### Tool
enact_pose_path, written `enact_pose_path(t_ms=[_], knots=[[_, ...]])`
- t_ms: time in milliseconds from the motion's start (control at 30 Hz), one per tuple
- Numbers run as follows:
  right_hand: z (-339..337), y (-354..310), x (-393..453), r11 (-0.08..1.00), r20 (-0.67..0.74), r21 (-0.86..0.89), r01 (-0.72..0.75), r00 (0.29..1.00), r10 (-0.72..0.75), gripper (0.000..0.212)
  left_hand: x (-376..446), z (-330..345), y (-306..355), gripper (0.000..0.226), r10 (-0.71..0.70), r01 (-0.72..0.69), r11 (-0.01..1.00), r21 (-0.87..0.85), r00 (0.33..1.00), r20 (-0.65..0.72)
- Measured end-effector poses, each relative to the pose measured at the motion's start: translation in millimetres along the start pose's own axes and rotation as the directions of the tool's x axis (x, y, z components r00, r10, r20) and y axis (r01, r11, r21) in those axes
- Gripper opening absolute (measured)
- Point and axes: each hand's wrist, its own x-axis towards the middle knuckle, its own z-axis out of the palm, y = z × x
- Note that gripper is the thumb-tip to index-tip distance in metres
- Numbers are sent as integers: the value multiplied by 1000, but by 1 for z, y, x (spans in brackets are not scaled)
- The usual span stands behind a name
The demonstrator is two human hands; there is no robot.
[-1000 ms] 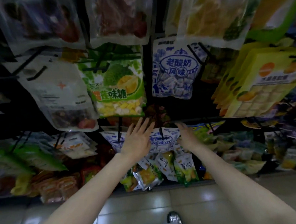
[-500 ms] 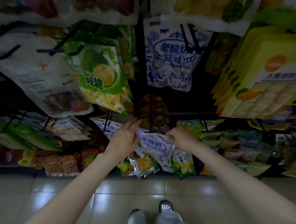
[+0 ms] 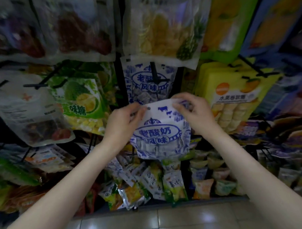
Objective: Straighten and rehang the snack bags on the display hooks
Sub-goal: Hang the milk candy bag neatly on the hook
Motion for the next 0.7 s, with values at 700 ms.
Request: enact_pose_path(t_ms=[700], knots=[[5,-25,24,995,-348,-30,-100,934,83,16,49,-11,45,24,-1,14,998,63,977,-212]])
